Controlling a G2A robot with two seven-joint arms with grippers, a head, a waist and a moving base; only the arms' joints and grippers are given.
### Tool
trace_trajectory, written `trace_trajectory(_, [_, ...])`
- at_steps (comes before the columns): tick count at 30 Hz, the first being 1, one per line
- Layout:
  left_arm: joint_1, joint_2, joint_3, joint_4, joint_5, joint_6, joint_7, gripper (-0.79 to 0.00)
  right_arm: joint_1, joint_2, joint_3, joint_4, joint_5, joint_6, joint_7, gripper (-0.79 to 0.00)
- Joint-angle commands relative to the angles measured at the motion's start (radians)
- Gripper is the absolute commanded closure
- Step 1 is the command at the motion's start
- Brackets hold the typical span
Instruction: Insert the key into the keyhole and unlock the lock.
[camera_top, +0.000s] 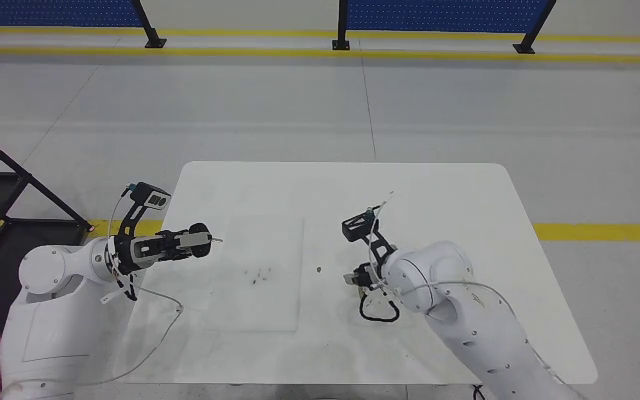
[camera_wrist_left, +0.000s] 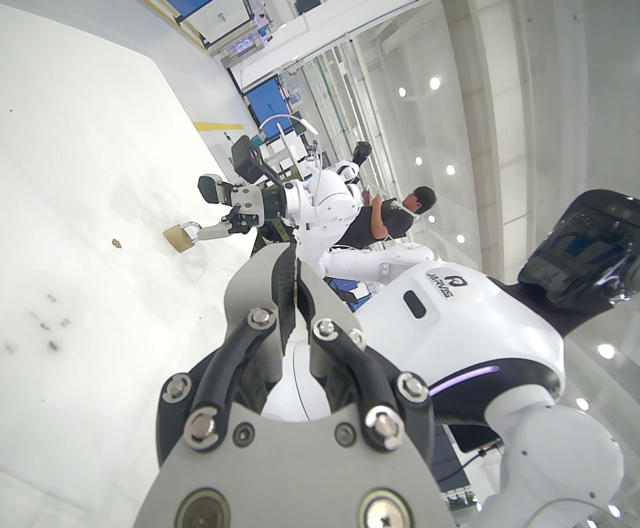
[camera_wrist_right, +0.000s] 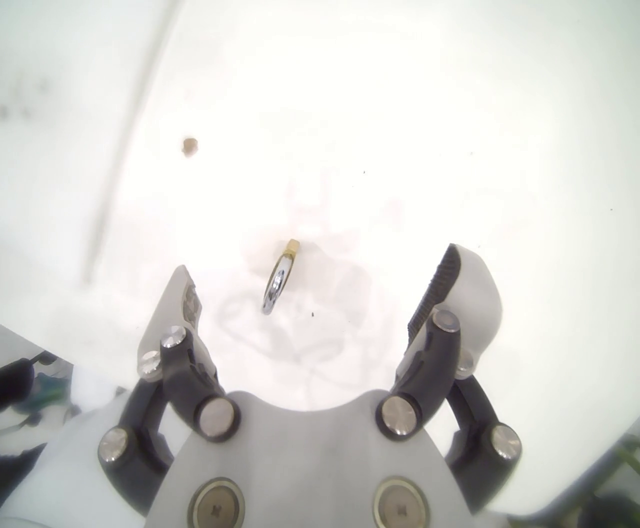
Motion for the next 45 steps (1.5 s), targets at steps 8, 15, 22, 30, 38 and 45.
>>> trace_trajectory(8, [0.0, 0.0, 0.0, 0.0, 0.0, 0.0, 0.0, 0.0, 0.045, 0.021, -0.049, 0.047, 0.063, 0.0, 0.0, -0.785])
trace_trajectory(15, [0.0, 0.0, 0.0, 0.0, 0.0, 0.0, 0.0, 0.0, 0.08, 0.039, -0.09, 0.087, 0.113, 0.0, 0.0, -0.785])
trace_trajectory(22, [0.0, 0.0, 0.0, 0.0, 0.0, 0.0, 0.0, 0.0, 0.11, 0.053, -0.131, 0.12, 0.161, 0.0, 0.0, -0.785])
trace_trajectory(30, [0.0, 0.0, 0.0, 0.0, 0.0, 0.0, 0.0, 0.0, 0.144, 0.062, -0.169, 0.137, 0.208, 0.0, 0.0, -0.785])
trace_trajectory(38, [0.0, 0.0, 0.0, 0.0, 0.0, 0.0, 0.0, 0.0, 0.173, 0.067, -0.205, 0.163, 0.257, 0.0, 0.0, -0.376])
trace_trajectory(45, [0.0, 0.0, 0.0, 0.0, 0.0, 0.0, 0.0, 0.0, 0.193, 0.068, -0.222, 0.187, 0.286, 0.0, 0.0, -0.271])
